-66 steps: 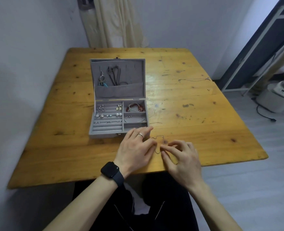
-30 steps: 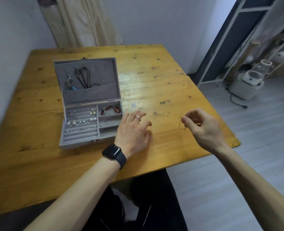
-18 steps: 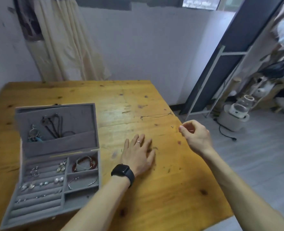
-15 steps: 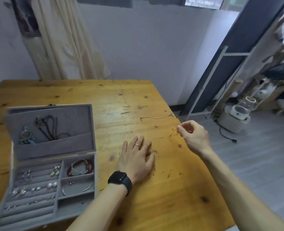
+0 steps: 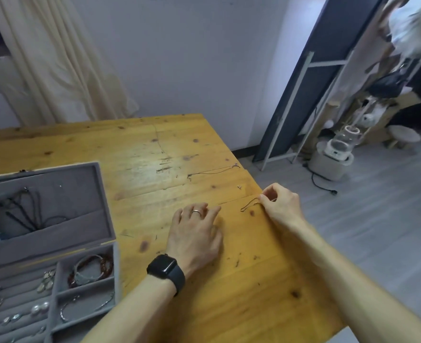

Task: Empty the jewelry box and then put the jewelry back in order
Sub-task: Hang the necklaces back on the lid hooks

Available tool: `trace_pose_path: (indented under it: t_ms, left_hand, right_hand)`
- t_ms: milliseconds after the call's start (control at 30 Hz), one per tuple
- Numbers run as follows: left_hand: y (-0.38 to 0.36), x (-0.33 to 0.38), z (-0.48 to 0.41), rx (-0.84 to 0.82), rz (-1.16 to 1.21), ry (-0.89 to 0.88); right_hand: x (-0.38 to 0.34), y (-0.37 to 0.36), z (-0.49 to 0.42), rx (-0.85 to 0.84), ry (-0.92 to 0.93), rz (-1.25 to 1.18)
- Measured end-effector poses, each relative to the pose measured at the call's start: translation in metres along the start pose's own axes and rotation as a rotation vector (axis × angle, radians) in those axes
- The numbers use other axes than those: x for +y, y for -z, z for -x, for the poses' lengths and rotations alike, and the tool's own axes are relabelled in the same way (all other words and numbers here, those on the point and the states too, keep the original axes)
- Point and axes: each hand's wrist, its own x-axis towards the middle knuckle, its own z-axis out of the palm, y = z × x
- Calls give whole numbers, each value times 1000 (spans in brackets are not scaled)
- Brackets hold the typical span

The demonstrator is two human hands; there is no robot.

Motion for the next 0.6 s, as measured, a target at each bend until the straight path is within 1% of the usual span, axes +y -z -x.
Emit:
trace_pose_path:
  t_ms: [100,200,333,533,600]
  left_hand:
    - [-1,25,-24,1,-18,-164]
    - [-5,44,-47,-39,-10,-229]
    - [-11,45,-66,-88,-19,-227]
    - [-14,29,-65,-44,18,-222]
    - [-12,23,-64,-42,31,-197]
  right_hand:
    - [4,3,-3,11,21,8]
    - [10,7,-8,16,30,19]
    - [16,11,-15,6,41,39]
    - [19,13,-16,-46,81,26]
    - [20,11,-13,-20,120,2]
